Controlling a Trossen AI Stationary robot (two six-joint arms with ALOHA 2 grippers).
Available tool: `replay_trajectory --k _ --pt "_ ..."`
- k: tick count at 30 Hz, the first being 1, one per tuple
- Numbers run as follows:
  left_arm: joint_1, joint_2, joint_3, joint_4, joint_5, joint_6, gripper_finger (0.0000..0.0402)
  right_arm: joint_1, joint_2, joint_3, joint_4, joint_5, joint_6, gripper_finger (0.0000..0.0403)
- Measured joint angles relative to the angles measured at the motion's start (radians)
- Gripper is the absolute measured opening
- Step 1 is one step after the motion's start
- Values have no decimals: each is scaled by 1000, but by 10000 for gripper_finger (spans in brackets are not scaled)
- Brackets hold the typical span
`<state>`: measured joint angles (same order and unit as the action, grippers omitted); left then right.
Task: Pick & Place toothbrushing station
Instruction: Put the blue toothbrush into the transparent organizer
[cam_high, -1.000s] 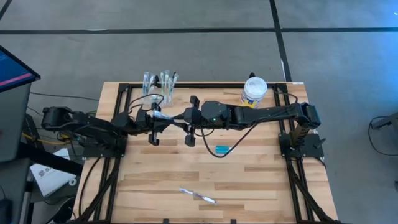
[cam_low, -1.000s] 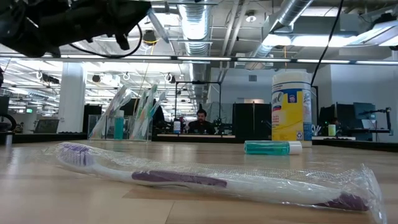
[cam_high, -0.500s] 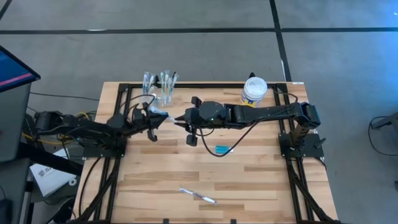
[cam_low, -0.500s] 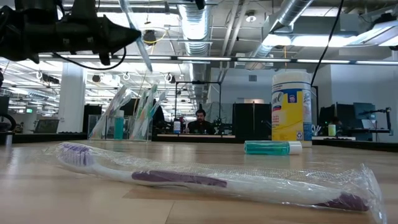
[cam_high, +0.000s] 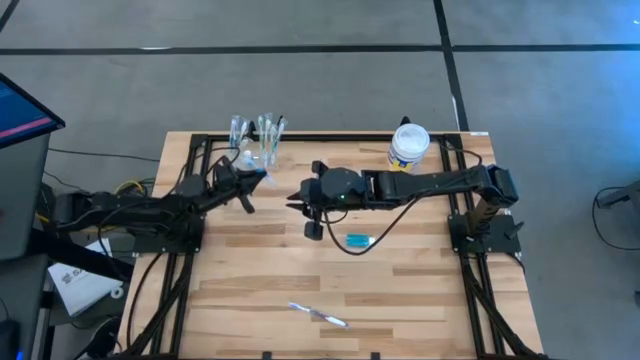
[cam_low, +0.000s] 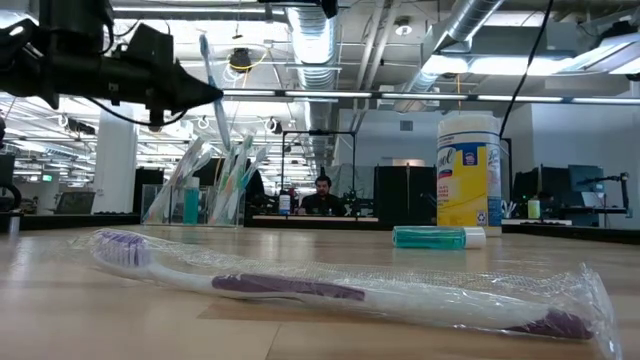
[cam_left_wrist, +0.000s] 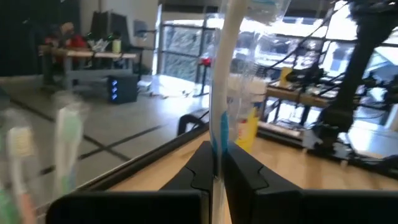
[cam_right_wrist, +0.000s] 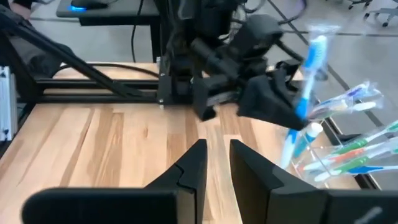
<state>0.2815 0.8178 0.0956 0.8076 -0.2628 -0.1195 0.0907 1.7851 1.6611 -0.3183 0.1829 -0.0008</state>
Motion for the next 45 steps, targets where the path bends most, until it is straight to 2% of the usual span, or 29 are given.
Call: replay_trajectory --k 5,14,20,27,32,38,45 --pt "62 -22 0 -50 0 -20 7 26 -19 0 -16 8 -6 61" --pt "143 -34 5 -131 9 -20 7 68 -41 -22 -49 83 1 61" --pt "174 -34 70 -251 17 -20 7 74 -110 -168 42 99 37 61" --pt "222 -21 109 -272 26 -19 7 80 -215 -381 227 102 80 61" --pt "273 30 112 -269 26 -25 7 101 -235 -450 257 103 98 61" --pt "323 129 143 -253 25 -28 7 106 -229 -452 270 106 91 61" --pt "327 261 205 -205 11 -28 7 111 -226 -452 275 107 80 61"
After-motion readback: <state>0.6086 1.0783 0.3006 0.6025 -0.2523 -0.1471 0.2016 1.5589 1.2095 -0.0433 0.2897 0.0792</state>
